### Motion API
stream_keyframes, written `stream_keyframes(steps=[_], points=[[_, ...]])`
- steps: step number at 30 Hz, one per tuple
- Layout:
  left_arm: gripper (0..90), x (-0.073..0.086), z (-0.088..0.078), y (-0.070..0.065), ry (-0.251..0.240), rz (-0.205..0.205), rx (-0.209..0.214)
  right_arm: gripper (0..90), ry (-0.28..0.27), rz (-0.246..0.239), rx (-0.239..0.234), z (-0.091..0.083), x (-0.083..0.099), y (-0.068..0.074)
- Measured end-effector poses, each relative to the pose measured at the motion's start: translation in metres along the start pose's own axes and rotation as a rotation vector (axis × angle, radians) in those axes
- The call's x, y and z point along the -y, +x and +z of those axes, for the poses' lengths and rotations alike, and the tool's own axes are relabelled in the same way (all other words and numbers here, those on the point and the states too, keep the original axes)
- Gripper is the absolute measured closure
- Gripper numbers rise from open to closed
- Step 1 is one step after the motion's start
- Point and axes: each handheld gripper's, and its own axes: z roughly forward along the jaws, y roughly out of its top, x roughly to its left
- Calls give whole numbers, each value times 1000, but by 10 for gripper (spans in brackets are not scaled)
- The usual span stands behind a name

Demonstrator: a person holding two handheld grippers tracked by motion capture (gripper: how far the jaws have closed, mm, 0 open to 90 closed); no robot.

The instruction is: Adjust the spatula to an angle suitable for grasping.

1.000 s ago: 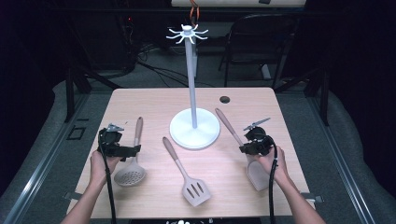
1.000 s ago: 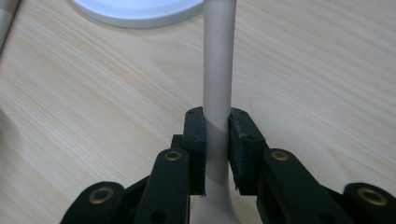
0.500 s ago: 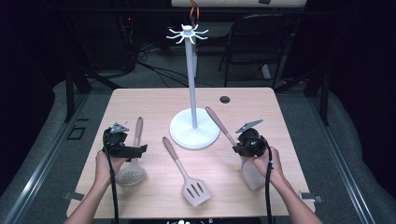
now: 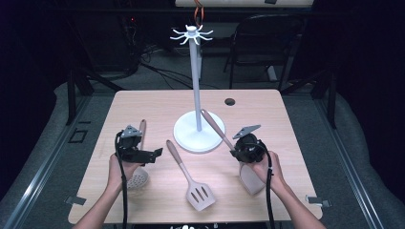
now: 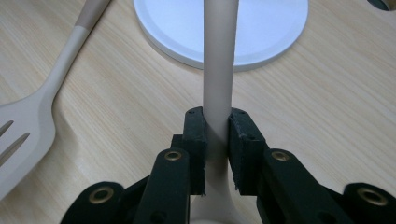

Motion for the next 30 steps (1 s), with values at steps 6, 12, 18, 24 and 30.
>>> stream_keyframes(steps=[6,12,18,24,30], points=[[0,-5,8,-11,-11,21,25,783,-38,-34,17,2,-8,12],[0,-10,15,-24,-17,35,54,783,-56,-50,24,3,-12,18],[1,-18,20,-33,-53,46,105,783,-83,-59,16,3,-16,25],[2,-26,25,-40,-82,20,150,783,-110,-70,19,2,-21,33],[33,-34,33,-43,-102,-13,204,783,-130,-73,19,4,-25,40]])
